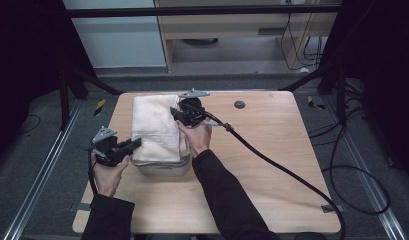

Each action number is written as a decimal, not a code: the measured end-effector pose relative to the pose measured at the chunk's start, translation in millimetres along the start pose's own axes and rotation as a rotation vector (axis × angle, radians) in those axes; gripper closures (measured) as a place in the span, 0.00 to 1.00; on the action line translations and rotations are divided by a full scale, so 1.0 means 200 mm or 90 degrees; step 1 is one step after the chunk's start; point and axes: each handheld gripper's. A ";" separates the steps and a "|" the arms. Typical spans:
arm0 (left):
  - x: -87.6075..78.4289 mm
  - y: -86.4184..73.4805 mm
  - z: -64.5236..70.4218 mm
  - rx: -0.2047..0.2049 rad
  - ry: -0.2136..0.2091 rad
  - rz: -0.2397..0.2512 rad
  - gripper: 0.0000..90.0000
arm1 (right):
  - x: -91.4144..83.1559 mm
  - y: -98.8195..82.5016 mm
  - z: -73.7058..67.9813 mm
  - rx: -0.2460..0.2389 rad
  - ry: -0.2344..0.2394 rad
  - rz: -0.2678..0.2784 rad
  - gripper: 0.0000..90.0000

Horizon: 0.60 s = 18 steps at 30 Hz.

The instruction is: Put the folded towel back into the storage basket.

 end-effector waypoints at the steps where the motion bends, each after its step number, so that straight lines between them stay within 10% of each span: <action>1: 0.00 0.00 0.00 0.001 0.001 -0.001 0.85 | 0.00 -0.01 0.00 0.000 -0.001 -0.002 0.75; 18: 0.09 -0.06 -0.01 0.024 0.026 -0.042 0.85 | 0.08 -0.12 0.04 0.005 -0.016 -0.033 0.75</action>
Point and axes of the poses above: each handheld gripper's, and its own axes: x roughly forward along the jaws, y roughly out of its top, z roughly to its right, and after that the axes turned 10 degrees about z, right-handed
